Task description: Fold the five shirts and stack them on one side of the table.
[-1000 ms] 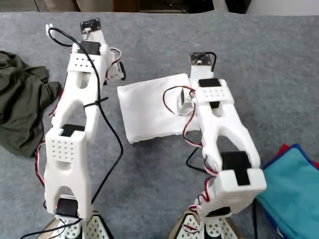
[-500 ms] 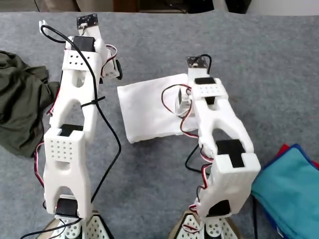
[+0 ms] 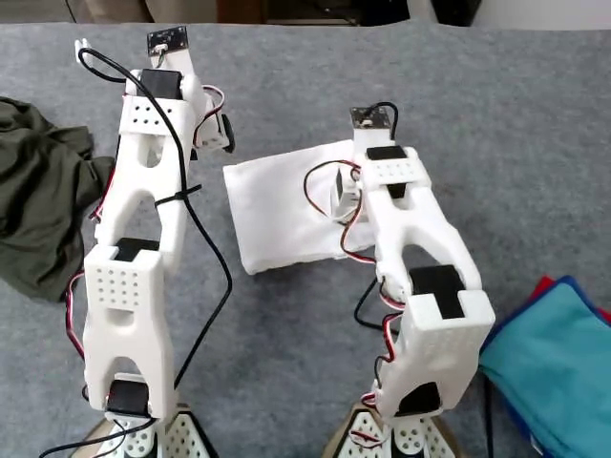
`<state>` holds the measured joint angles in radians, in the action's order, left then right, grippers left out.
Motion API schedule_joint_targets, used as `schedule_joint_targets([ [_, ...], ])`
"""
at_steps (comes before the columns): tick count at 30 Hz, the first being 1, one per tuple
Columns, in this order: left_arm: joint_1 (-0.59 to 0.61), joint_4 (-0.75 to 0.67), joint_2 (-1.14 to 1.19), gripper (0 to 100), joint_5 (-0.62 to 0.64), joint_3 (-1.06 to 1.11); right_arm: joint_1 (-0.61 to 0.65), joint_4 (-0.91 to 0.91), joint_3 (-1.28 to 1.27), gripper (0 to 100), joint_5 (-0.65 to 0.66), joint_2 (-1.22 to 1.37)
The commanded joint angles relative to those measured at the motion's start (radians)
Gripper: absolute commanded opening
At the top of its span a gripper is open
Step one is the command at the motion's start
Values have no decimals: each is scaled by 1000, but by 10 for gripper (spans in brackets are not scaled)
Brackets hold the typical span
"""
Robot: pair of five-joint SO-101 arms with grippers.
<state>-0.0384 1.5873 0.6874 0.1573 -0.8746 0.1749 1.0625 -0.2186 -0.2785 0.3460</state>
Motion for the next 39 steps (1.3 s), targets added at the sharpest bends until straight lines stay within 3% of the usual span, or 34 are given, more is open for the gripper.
schedule_joint_targets([
  [1, 12, 9, -18, 210, -8, -52, 13, 34, 59, 114, -2, 8],
  [7, 11, 9, -18, 210, -9, -46, -22, 106, 153, 3, 20, 82],
  [14, -5, 58, -8, 209, -8, -37, -24, 101, 162, 5, 38, 84],
  [23, -106, 107, -8, 209, 18, 144, -24, 100, 162, 5, 40, 87],
  [29, -106, -87, -18, 210, 80, 359, -22, 100, 162, 5, 54, 87],
  [39, -137, -176, -8, 210, 227, 390, -22, 100, 162, 5, 54, 87],
])
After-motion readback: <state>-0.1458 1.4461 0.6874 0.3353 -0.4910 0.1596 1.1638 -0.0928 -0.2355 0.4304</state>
